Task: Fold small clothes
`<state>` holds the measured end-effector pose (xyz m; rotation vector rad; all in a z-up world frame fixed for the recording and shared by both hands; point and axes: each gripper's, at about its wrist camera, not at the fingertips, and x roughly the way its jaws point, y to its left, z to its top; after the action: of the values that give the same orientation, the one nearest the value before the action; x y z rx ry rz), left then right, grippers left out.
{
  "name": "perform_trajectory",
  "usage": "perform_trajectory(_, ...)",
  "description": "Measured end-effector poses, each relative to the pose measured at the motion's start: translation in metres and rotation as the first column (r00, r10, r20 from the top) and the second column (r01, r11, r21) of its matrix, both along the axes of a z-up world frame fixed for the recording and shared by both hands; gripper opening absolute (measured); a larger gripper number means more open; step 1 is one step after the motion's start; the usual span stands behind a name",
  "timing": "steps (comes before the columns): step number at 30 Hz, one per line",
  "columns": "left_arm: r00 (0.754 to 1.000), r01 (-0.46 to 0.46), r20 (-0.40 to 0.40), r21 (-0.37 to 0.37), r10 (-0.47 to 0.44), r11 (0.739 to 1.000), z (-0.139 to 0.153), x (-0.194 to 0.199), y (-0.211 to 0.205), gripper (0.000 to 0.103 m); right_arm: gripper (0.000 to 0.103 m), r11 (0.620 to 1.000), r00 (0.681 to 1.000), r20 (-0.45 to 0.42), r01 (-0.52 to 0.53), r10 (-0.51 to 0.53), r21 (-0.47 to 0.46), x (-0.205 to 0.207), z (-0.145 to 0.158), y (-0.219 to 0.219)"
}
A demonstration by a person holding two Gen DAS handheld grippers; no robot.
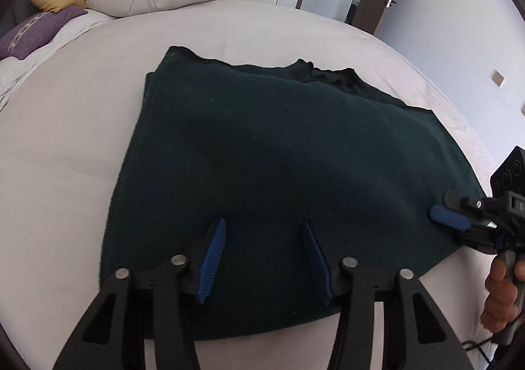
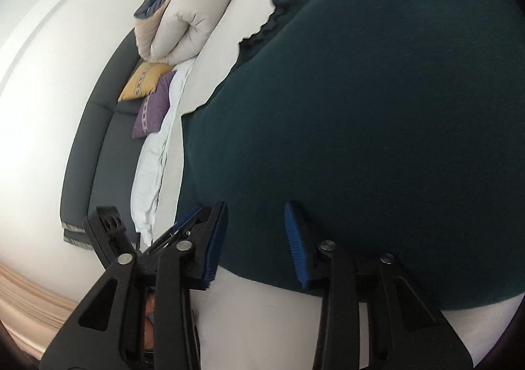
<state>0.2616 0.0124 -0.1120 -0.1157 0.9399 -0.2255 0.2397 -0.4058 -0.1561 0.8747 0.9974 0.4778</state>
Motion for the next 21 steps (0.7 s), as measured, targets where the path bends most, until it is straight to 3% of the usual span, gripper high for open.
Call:
perform_trajectory(3,1.000,0.008,-0.005,0.015,-0.008,1.000,0.000,-0.004,0.003,0.051,0.030,0.986,0.986,0.024,0.165,-0.165,-0.002,-0.026,0.001,-0.065)
perform_trajectory(7,1.000,0.006,0.004,0.046,-0.006,0.999,0.000,-0.008,0.000,0.051,0.023,0.917,0.917,-0.010,0.398,-0.398,-0.015,-0.064,0.002,-0.137)
perform_trajectory(10,1.000,0.006,0.002,0.034,-0.007,0.999,-0.001,-0.009,0.002,0.051,0.023,0.869,0.870,-0.012,0.491,-0.493,-0.061,-0.088,0.011,-0.158)
perform_trajectory(13,1.000,0.011,0.000,0.030,-0.011,0.999,-0.001,-0.009,0.003,0.051,0.026,0.835,0.846,0.018,0.530,-0.533,-0.149,-0.100,0.028,-0.150)
perform_trajectory(14,1.000,0.012,0.001,0.029,-0.012,1.000,-0.001,-0.009,0.003,0.051,0.026,0.835,0.847,0.028,0.529,-0.531,-0.153,-0.102,0.034,-0.144)
perform_trajectory(16,1.000,0.009,0.000,0.026,-0.009,1.000,-0.001,-0.009,0.003,0.051,0.026,0.872,0.881,0.061,0.473,-0.469,-0.126,-0.096,0.044,-0.121)
perform_trajectory(19,1.000,0.011,-0.002,0.025,-0.011,1.000,-0.002,-0.009,0.003,0.051,0.026,0.942,0.949,0.080,0.314,-0.306,-0.120,-0.065,0.053,-0.063)
perform_trajectory(21,1.000,0.014,0.001,0.033,-0.014,0.999,-0.002,-0.009,0.003,0.051,0.026,0.962,0.970,0.086,0.239,-0.229,-0.129,-0.045,0.060,-0.026)
